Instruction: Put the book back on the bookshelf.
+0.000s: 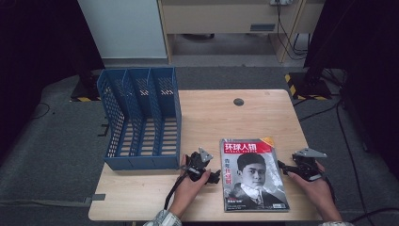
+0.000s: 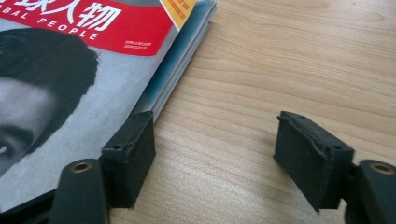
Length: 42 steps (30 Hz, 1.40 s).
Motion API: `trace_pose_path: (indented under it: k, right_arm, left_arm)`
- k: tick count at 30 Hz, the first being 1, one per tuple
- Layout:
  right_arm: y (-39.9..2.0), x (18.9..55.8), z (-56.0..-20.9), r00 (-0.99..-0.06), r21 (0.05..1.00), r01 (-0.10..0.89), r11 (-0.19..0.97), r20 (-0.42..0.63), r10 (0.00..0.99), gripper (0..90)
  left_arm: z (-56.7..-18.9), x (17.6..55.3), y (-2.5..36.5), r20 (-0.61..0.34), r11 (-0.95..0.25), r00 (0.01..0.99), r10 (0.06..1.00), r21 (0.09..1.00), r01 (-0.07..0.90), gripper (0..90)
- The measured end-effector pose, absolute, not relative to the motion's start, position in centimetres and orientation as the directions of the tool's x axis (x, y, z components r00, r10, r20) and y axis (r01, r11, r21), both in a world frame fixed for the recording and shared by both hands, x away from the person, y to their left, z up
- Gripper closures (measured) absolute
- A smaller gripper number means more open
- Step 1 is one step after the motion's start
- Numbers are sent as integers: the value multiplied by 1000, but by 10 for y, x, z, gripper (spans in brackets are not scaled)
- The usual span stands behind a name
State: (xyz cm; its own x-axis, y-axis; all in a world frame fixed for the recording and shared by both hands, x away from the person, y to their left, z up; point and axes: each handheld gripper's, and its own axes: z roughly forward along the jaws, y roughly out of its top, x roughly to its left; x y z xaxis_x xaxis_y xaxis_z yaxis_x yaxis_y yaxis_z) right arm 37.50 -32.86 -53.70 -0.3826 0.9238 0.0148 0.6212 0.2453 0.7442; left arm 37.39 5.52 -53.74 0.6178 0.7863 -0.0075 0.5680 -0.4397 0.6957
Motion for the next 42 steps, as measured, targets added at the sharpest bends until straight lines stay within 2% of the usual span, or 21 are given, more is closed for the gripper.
trace_pose_path:
  k: [9,17,28,33,34,39,42]
  right_arm:
    - [-335,370,-526,-340,768,615,179,54,939,257]
    - [-321,366,-521,-404,770,606,199,83,911,189]
    - [-299,364,-526,-493,738,623,260,112,863,90]
    - [-294,365,-529,-511,722,627,292,98,854,112]
    - [-293,365,-530,-516,721,626,296,98,851,120]
    - [-290,365,-533,-527,711,629,315,92,845,157]
    - [-289,364,-532,-531,715,626,311,99,841,190]
  left_arm:
    - [-535,368,51,-23,-434,632,774,707,558,45]
    - [-524,357,44,-44,-412,664,746,753,513,92]
    - [-518,345,23,-72,-421,720,691,770,480,95]
    - [-520,339,11,-79,-431,736,673,766,477,174]
    - [-521,338,10,-73,-439,736,673,761,477,255]
    - [-528,334,2,-37,-478,740,672,742,470,257]
    - [-529,336,4,-30,-480,738,674,741,469,300]
